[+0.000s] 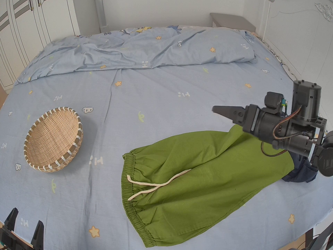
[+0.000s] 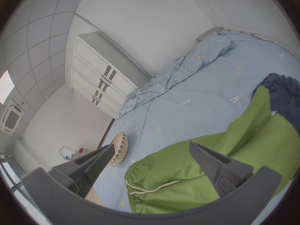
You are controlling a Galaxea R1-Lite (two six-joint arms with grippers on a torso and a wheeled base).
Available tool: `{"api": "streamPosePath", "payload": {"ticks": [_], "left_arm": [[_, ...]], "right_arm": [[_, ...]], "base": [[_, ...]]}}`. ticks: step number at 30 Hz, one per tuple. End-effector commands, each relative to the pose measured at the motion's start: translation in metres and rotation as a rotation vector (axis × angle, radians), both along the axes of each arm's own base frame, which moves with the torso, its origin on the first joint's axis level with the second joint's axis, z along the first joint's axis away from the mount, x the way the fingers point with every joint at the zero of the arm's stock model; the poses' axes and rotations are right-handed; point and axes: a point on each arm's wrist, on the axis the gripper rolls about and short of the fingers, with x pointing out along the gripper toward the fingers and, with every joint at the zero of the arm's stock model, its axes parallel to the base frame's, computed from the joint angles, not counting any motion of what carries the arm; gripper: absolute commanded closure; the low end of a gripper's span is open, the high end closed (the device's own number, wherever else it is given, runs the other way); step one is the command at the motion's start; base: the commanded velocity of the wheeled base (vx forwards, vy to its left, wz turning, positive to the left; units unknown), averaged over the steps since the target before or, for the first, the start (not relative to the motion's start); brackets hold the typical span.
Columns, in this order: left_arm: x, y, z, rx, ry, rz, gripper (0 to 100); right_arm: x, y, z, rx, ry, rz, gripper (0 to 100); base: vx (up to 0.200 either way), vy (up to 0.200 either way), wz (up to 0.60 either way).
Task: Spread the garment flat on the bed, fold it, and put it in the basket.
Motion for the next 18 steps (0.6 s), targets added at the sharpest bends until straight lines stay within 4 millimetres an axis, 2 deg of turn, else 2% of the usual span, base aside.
{"api": "streamPosePath", "payload": {"ticks": [1, 2, 15, 16, 17, 18], "left_arm": [[0.000, 0.000, -0.005, -0.002, 0.002, 0.004, 0], [0.000, 0.000, -0.005, -0.001, 0.002, 0.004, 0], [0.000, 0.000, -0.004, -0.012, 0.000, 0.007, 0], [-0.002, 0.000, 0.001, -0.016, -0.025, 0.004, 0], [-0.007, 0.000, 0.021, -0.040, -0.090, -0.016, 0], [-0.015, 0.000, 0.052, -0.108, -0.168, -0.030, 0]], "right_arm": [[-0.007, -0.032, 0.020, 0.033, -0.034, -0.043, 0], [-0.009, -0.038, 0.021, 0.033, 0.001, -0.033, 0], [-0.017, -0.048, 0.015, 0.018, 0.099, -0.078, 0], [-0.017, -0.049, 0.016, 0.017, 0.100, -0.082, 0], [-0.016, -0.051, 0.016, 0.015, 0.104, -0.090, 0], [-0.015, -0.052, 0.015, 0.013, 0.110, -0.093, 0]], "base": [[0.000, 0.000, 0.00], [0.000, 0.000, 0.00], [0.000, 0.000, 0.00], [0.000, 0.000, 0.00], [0.000, 0.000, 0.00], [0.000, 0.000, 0.00]]}}
